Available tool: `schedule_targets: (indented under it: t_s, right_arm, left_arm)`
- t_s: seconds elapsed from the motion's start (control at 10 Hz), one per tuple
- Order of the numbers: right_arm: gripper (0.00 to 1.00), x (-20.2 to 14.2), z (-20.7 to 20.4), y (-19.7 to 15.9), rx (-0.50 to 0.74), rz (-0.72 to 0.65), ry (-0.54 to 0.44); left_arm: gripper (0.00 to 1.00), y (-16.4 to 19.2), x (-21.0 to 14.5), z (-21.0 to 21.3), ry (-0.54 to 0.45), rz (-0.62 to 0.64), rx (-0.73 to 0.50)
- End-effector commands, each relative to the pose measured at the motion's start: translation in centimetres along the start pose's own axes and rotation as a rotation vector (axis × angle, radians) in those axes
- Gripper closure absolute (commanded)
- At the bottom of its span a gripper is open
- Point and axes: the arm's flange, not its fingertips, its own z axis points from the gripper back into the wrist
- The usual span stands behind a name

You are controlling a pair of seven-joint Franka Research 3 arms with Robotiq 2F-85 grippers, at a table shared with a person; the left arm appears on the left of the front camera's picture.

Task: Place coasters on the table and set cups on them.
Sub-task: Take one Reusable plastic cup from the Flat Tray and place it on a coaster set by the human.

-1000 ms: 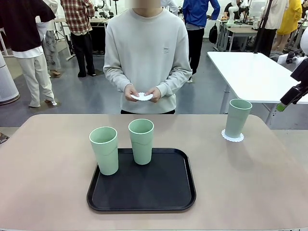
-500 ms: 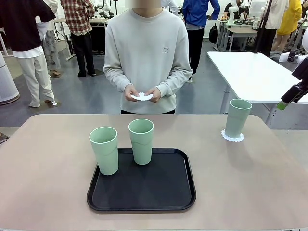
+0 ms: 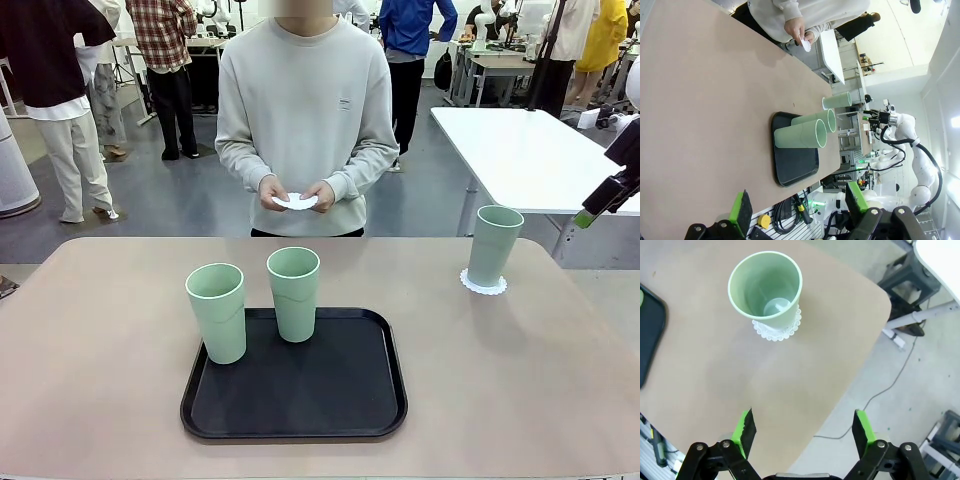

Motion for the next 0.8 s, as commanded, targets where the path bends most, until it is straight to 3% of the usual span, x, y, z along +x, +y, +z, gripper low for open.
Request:
schedule_targets:
  t_s: [0.0,0.3,0.5,0.6,0.7]
  right_arm:
    - [0.0,-0.2,-0.4,-0.2,-0.01,0.016,-0.004]
    - [0.0,0.0,0.0,0.0,0.0,0.0,0.0]
    - [0.0,-4.7,1.0,0.5,0.056,-0.227,0.018]
    - [0.0,-8.0,-0.3,0.6,0.086,-0.3,0.097]
    - [0.0,-10.2,-1.1,1.0,0.095,-0.325,0.109]
  left_arm:
    - [0.0,0.0,-0.1,0.2,-0.006,-0.004,-0.015]
    - [0.0,0.0,-0.1,0.2,-0.006,-0.004,-0.015]
    - [0.0,0.0,-0.1,0.2,-0.006,-0.004,-0.015]
    - [0.0,0.0,-0.1,0.2,-0.006,-0.004,-0.015]
    - [0.0,0.0,-0.1,0.2,-0.006,-0.004,-0.015]
